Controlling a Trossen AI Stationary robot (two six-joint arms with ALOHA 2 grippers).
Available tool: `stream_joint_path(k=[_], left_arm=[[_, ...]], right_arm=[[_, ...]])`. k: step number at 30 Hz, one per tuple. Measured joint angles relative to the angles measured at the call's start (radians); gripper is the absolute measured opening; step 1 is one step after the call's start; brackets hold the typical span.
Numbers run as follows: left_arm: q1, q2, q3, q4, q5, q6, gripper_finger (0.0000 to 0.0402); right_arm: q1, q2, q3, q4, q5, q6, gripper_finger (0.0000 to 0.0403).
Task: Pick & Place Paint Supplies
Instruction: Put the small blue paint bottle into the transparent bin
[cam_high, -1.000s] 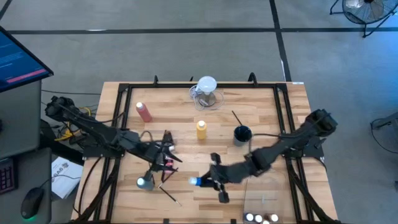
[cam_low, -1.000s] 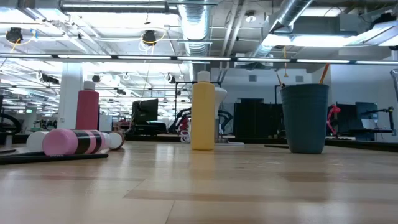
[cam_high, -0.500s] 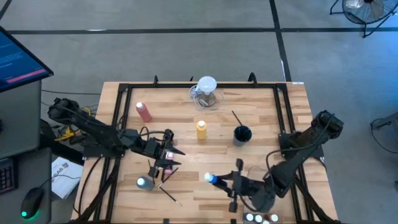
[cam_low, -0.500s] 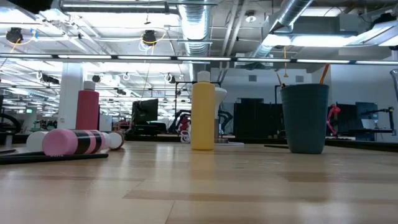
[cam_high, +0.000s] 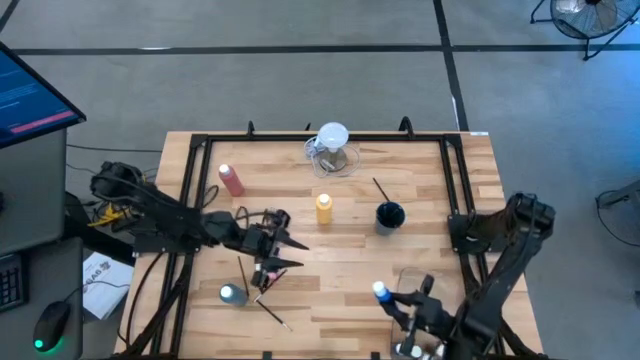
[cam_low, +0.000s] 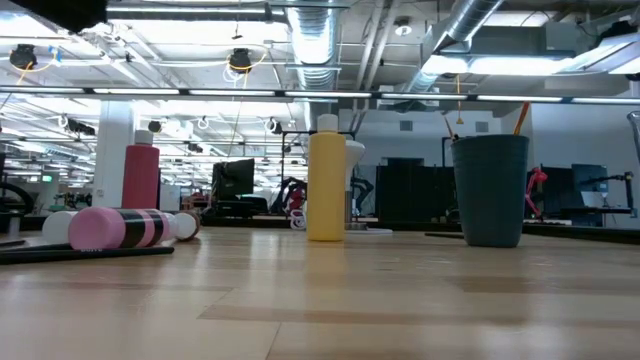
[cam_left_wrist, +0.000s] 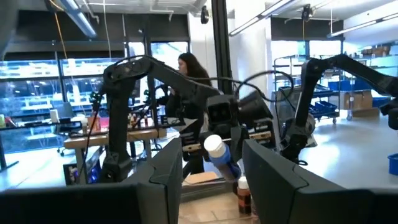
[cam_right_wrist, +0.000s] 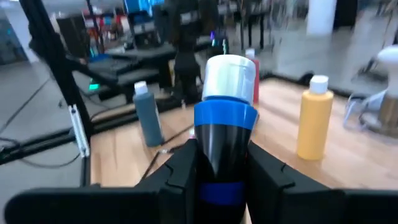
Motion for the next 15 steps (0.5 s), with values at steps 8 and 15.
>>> stream_joint_path(k=[8, 15], left_arm=[[-0.001, 0.359, 0.215, 0.118, 0.112, -0.062, 0.0131], [0.039, 0.493, 0.235, 0.348, 0.17, -0.08, 0.0131]], right_arm=[[-0.02, 0.064, 0.001, 0.036, 0.108, -0.005, 0.0088], [-0.053, 0.063, 0.001, 0.127, 0.111, -0.17, 0.0088]])
